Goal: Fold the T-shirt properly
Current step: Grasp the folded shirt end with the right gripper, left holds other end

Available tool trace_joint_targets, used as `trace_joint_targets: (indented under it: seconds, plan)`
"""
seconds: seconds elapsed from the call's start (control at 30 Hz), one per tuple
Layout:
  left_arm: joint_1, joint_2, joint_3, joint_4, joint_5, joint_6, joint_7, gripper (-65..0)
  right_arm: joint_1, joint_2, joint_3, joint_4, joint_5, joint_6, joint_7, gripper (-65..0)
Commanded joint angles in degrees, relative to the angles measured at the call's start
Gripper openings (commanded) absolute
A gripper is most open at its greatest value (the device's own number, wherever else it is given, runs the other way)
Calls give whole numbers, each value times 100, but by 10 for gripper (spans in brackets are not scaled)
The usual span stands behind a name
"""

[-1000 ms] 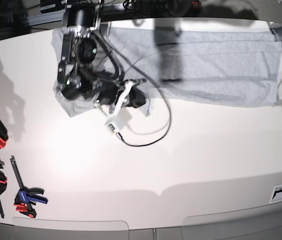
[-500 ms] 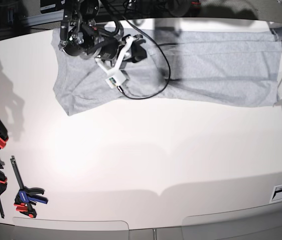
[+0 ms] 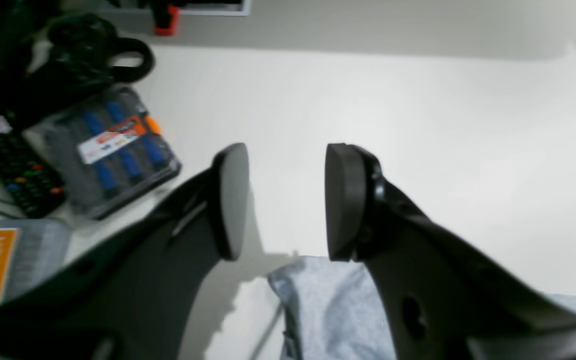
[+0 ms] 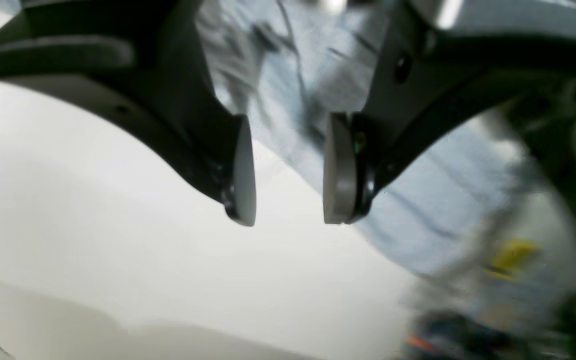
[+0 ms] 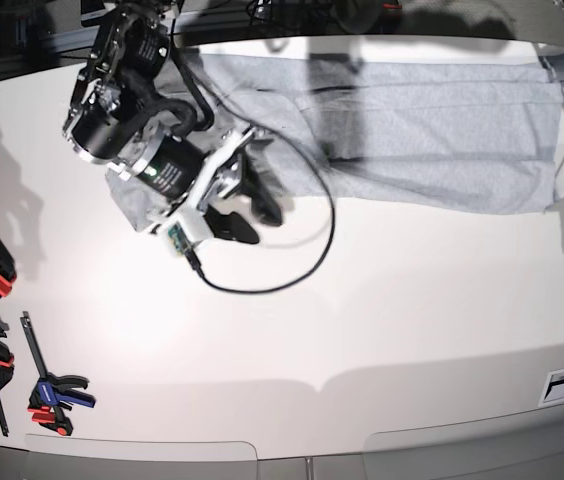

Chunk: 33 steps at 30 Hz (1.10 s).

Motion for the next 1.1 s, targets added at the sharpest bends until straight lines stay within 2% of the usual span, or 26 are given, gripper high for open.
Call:
trace_joint_targets:
  seconds: [0.0, 0.07, 0.1, 0.13, 0.23, 0.3, 0.43, 0.53, 0.67, 0.77, 0.9, 1.0, 1.07]
  plan:
    - [-59, -61, -46, 87, -111, 2, -28, -417, 105, 11, 164, 11, -205, 30, 282, -479]
    - [-50, 101, -31, 85, -227, -190, 39, -418, 120, 37, 492, -190, -835, -44, 595, -575]
    - [-26, 192, -31, 85, -310, -330, 72, -418, 122, 52, 662, -319, -1045, -306, 708, -639]
    - [-9, 295, -31, 85, -400, -426, 101, -424, 120, 74, 831, -470, -1128, -459, 785, -650]
    - [48, 619, -31, 76, -422, -496, 133, -454, 138, 184, 1154, -1014, -949, -546, 798, -650]
    - [131, 782, -24, 66, -407, -496, 125, -461, 146, 245, 1158, -1445, -728, -542, 802, -650]
    - [192, 951, -24, -197, -380, -496, 87, -461, 446, 240, 1027, -2498, -708, -538, 804, -650]
    - [192, 966, -24, -822, -369, -494, 79, -521, 699, 240, 997, -3036, -704, -538, 822, -650]
    - [192, 946, -26, -1947, -321, -496, -7, -586, 811, 243, 997, -3112, -708, -538, 879, -650]
    - [195, 914, -26, -2455, -323, -496, -17, -592, 763, 243, 997, -3112, -710, -535, 708, -650]
    - [192, 887, -26, -2549, -120, -496, -42, -592, 549, 247, 1025, -3112, -785, -538, 702, -650]
    - [192, 859, -26, -2546, -35, -494, -66, -592, 361, 284, 1023, -3115, -1137, -562, 962, -650]
    - [192, 848, -26, -2546, 66, -494, -72, -592, 264, 374, 1025, -3115, -1419, -741, 1158, -650]
